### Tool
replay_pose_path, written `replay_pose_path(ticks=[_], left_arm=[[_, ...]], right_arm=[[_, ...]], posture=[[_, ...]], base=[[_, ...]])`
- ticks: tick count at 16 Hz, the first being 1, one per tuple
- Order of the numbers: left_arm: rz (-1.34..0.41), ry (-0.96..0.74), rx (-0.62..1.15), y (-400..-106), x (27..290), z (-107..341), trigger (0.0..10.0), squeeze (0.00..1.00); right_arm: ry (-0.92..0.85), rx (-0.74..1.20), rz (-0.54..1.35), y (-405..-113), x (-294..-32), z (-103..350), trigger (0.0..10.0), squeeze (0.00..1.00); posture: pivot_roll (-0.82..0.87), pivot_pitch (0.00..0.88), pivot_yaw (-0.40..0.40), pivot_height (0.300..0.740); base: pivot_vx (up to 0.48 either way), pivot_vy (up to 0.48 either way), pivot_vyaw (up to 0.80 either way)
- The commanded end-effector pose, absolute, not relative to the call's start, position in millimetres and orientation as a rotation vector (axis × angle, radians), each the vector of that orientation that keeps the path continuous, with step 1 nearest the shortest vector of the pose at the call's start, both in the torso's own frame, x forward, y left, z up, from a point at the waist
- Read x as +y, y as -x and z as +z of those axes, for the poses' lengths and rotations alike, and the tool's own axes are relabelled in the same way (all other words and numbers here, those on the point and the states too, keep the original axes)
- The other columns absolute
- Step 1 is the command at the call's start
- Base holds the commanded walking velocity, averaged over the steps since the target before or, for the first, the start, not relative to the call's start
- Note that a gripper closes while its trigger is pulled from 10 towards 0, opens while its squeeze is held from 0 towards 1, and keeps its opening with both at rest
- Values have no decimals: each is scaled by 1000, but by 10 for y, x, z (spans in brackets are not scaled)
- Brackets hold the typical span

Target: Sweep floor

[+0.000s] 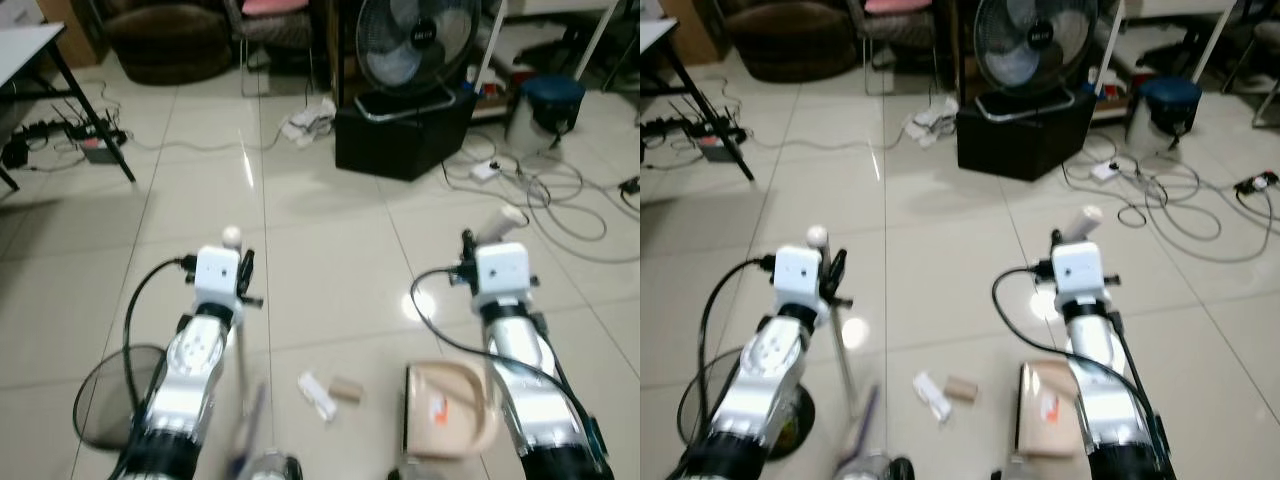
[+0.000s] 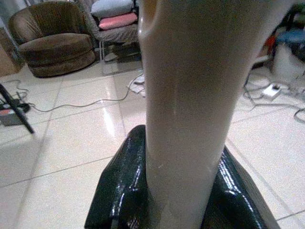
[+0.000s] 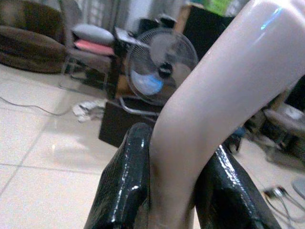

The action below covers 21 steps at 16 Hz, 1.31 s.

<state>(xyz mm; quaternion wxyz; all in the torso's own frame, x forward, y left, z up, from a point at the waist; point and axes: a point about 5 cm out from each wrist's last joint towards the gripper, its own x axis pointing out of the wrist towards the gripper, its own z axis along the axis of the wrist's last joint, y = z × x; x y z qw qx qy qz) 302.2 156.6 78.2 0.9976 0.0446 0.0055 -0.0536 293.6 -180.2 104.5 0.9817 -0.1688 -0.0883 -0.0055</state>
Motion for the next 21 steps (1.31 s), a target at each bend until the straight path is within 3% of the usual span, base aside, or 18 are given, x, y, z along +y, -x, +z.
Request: replay_pose_path(ticks=[1,4,9,14,17,21], left_arm=[[-105,-70,-36,-3090,1554,859,10000,0],[-54,-39,-41,-3102,1511,799,10000,0],[-117,-70,-47,-3125,1305,691,10000,0],[-201,23,-61,-3152,1096,709,10000,0],[-298,143,-42,-3143,945,720,10000,0],[-284,277,-125,-3293,906,1007,10000,0]], right_arm=[[338,-276,35,-2997,-1693,1150,10000,0],[371,-285,116,-3022,-1564,1011,10000,0],[385,-241,259,-3086,-1068,780,10000,0],[327,-230,281,-3106,-849,734,10000,0],[277,-203,242,-3091,-878,682,10000,0],[199,-198,167,-3108,-1039,686,10000,0]], posture=[[6,166,76,740],[28,199,45,740],[37,234,39,740],[64,254,37,740],[59,250,40,740],[49,221,44,740]], base=[[0,0,0],[0,0,0],[0,0,0],[0,0,0],[0,0,0],[0,0,0]])
